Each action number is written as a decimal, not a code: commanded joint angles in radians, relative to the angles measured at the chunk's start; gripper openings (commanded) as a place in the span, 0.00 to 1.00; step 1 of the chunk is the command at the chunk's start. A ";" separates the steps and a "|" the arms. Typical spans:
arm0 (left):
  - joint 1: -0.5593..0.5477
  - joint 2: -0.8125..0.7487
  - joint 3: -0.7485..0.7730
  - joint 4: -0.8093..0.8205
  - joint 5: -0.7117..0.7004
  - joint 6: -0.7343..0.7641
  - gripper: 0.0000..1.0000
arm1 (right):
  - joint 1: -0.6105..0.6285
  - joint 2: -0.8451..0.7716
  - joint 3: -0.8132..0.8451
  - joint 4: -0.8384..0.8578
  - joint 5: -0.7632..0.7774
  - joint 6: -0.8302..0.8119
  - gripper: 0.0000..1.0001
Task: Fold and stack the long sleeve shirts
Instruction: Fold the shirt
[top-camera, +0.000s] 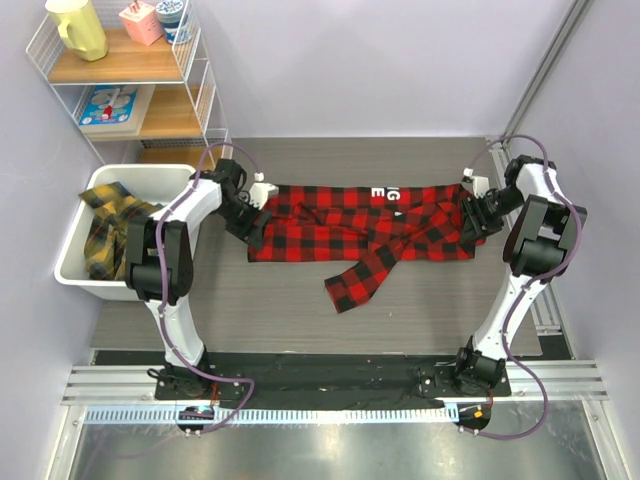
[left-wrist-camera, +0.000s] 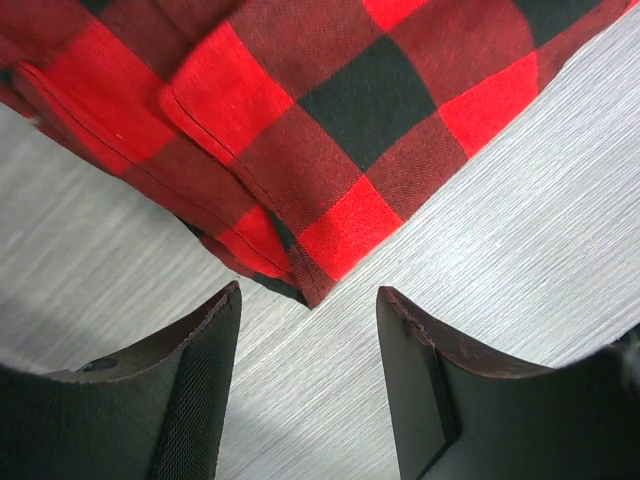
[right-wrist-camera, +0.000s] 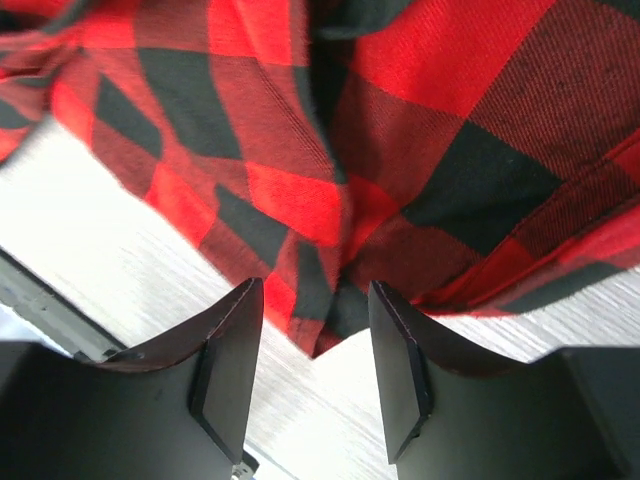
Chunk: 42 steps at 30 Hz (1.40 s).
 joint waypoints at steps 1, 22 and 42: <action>0.001 0.014 -0.039 -0.005 -0.002 -0.013 0.58 | 0.014 0.001 -0.042 0.045 0.055 0.007 0.51; 0.000 0.011 -0.151 0.009 -0.128 0.010 0.05 | 0.032 -0.102 -0.253 0.262 0.347 0.018 0.07; -0.082 -0.555 -0.093 0.423 0.077 -0.124 1.00 | 0.487 -0.385 -0.226 0.206 -0.086 -0.389 0.74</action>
